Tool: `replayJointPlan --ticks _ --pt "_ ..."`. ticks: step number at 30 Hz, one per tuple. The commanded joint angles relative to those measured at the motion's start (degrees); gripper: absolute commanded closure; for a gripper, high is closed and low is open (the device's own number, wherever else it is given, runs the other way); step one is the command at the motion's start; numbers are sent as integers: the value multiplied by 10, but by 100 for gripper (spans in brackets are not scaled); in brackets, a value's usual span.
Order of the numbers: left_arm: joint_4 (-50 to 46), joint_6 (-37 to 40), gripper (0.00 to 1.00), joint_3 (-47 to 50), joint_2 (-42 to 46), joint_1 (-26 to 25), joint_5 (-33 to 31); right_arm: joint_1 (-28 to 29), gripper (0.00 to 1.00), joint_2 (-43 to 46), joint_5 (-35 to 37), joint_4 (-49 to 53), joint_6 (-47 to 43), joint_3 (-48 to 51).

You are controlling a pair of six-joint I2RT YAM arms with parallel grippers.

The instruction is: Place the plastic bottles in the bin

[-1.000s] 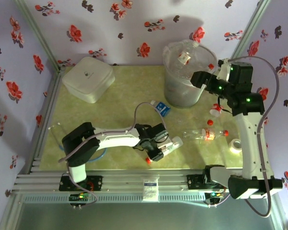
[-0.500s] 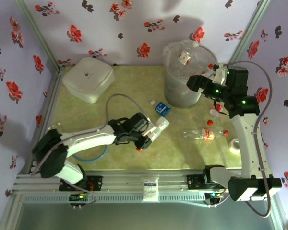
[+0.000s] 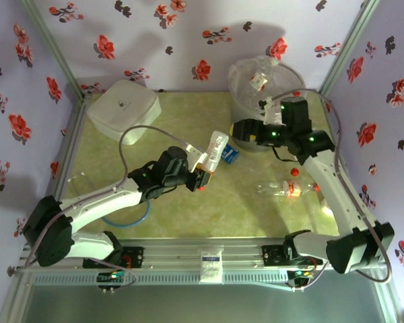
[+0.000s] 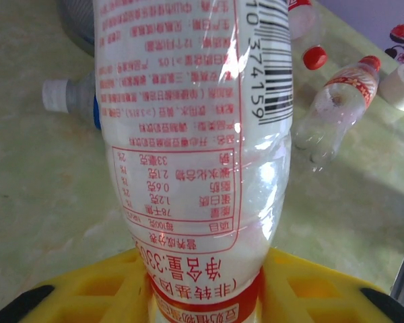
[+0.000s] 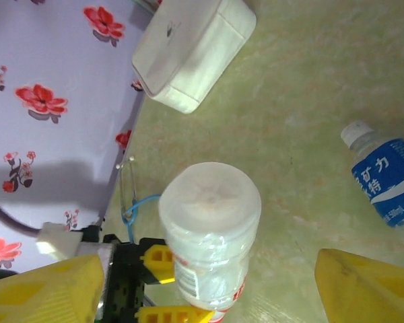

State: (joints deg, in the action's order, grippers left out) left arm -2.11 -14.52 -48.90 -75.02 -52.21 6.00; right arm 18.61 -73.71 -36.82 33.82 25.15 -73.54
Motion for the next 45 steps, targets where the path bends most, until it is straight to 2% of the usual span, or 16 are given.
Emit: replayJointPlan --ticks 1,4,7,10,16,18,20,21,24,26,30,37,42,45 --pt "28 -5 61 -6 0 3 21 16 13 -25 7 -14 -4 -8" --pt "28 -2 61 -11 -2 3 30 29 10 -50 -2 -15 -8 -9" --pt "21 6 61 -20 -9 3 32 44 13 -69 -23 -26 -9 -9" --pt "25 6 61 -24 -21 3 42 50 21 -78 -29 -29 -11 -9" --pt "25 7 61 -27 -24 3 49 49 45 -79 -13 -17 -20 -18" --pt "24 9 60 -28 -21 3 46 49 49 -80 -5 -9 -28 -29" --pt "22 4 53 -29 -17 3 43 48 52 -80 5 1 -36 -44" --pt "13 -2 44 -35 -15 3 42 47 53 -80 14 15 -45 -59" --pt "-19 -12 12 -44 3 2 40 35 56 -78 45 59 -76 -120" --pt "-30 -11 4 -39 23 1 32 16 58 -76 62 78 -90 -169" --pt "-31 -14 2 -15 60 3 -15 -35 65 -69 121 91 -103 -276" --pt "-24 -43 2 23 76 3 -39 -97 72 -68 345 86 -143 -413" --pt "-16 -45 2 34 81 3 -51 -120 72 -125 414 106 -167 -463" --pt "-8 -49 2 36 75 3 -52 -124 72 -167 415 117 -171 -470"
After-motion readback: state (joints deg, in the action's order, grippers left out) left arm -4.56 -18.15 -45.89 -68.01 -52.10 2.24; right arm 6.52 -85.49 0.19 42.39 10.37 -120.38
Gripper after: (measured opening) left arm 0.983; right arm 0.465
